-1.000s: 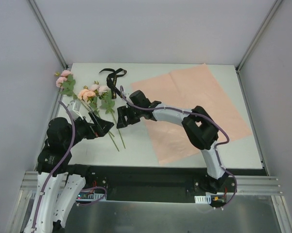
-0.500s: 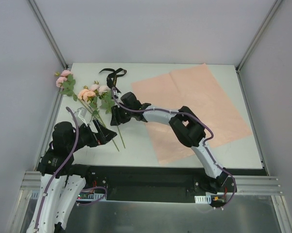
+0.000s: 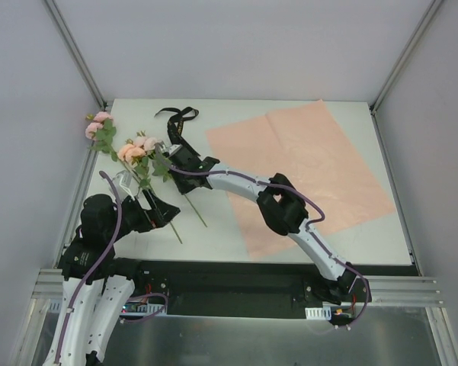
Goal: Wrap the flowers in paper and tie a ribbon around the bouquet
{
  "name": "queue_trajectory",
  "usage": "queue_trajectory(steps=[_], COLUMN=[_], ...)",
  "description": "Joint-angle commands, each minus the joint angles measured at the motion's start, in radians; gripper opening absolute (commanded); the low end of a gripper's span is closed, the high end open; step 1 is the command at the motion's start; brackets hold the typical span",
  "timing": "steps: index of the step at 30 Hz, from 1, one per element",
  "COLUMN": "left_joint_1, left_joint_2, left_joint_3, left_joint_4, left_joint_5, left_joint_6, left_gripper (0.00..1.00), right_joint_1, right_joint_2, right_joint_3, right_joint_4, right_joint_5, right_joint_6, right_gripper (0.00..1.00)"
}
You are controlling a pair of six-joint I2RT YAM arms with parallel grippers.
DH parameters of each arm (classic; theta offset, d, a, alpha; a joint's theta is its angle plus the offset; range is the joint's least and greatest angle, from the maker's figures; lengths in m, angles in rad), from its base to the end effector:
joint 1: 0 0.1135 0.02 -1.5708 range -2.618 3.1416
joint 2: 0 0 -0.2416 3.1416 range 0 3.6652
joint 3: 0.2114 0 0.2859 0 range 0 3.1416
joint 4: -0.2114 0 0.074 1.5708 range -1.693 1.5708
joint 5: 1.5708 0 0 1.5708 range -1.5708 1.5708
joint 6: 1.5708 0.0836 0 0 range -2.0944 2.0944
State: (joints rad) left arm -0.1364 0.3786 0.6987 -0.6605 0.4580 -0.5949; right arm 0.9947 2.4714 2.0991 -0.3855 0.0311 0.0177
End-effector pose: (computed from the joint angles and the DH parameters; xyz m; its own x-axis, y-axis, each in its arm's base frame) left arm 0.1757 -0.0614 0.2980 -0.5737 -0.4286 -0.6980 0.2576 0.7145 -0.6505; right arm 0.3323 0.5068 0.1095 -0.3890 -0.5663 -0.7266 -0.8191 0.5736 -0.0085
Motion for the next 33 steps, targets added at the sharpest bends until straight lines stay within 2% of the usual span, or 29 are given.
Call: queue_trajectory(steps=[1,5,8,11,12,13,14,16,17,18,19,20,22,23,24,27,28,29,31,33], left_joint_1=[0.004,0.004,0.004,0.003,0.003,0.003,0.003,0.000,-0.032,-0.061,-0.110,-0.211,-0.331,-0.383,-0.490,-0.636,-0.660,-0.675,-0.686,-0.693], left_joint_2=[-0.015,0.006,0.028,0.054,0.062,0.075,0.103,0.149,0.201,0.227,0.256,0.319,0.394,0.481,0.532,0.739,0.793,0.897,0.982,1.071], left_joint_3=[0.019,0.018,0.006,-0.043,-0.051,-0.060,-0.091,-0.129,-0.163,-0.169,-0.165,-0.134,-0.101,-0.059,-0.035,0.050,0.073,0.112,0.137,0.142], left_joint_4=[-0.007,0.004,0.030,0.077,0.096,0.128,0.165,0.333,0.387,0.471,0.484,0.493,0.531,0.547,0.564,0.653,0.657,0.685,0.690,0.736], left_joint_5=[-0.068,-0.061,-0.036,0.011,0.040,0.094,0.211,0.368,0.448,0.446,0.424,0.341,0.265,0.234,0.178,0.098,0.079,0.056,0.000,-0.031], left_joint_6=[0.006,-0.005,-0.008,-0.020,-0.023,-0.022,-0.031,-0.054,-0.098,-0.108,-0.108,-0.096,-0.089,-0.089,-0.089,-0.092,-0.091,-0.094,-0.124,-0.149], left_gripper=[0.95,0.94,0.95,0.95,0.96,0.96,0.95,0.94,0.94,0.95,0.94,0.94,0.84,0.81,0.74,0.71,0.67,0.57,0.37,0.32], right_joint_1=[-0.002,-0.027,-0.077,-0.122,-0.132,-0.145,-0.177,-0.220,-0.270,-0.293,-0.316,-0.355,-0.387,-0.425,-0.447,-0.542,-0.560,-0.580,-0.579,-0.581], right_joint_2=[-0.150,-0.279,-0.395,-0.489,-0.562,-0.613,-0.659,-0.807,-0.853,-0.906,-0.993,-1.037,-1.119,-1.135,-1.144,-1.137,-1.120,-1.074,-1.025,-0.956], right_joint_3=[0.053,-0.005,-0.094,-0.172,-0.259,-0.308,-0.361,-0.532,-0.594,-0.649,-0.748,-0.783,-0.870,-0.892,-0.913,-0.944,-0.936,-0.912,-0.884,-0.843], right_joint_4=[-0.018,0.019,0.078,0.091,0.097,0.105,0.118,0.126,0.125,0.122,0.106,0.049,-0.022,-0.038,-0.049,-0.056,-0.050,-0.044,-0.038,-0.053], right_joint_5=[-0.105,-0.043,-0.131,-0.155,-0.149,-0.126,-0.109,-0.064,-0.042,-0.001,0.097,0.160,0.334,0.378,0.407,0.434,0.409,0.411,0.432,0.446], right_joint_6=[-0.085,-0.004,0.141,0.209,0.218,0.225,0.246,0.277,0.312,0.330,0.353,0.372,0.406,0.412,0.419,0.412,0.374,0.348,0.277,0.251], right_gripper=[0.00,0.01,0.00,0.00,0.00,0.01,0.00,0.00,0.00,0.00,0.00,0.00,0.00,0.01,0.00,0.00,0.00,0.00,0.00,0.01])
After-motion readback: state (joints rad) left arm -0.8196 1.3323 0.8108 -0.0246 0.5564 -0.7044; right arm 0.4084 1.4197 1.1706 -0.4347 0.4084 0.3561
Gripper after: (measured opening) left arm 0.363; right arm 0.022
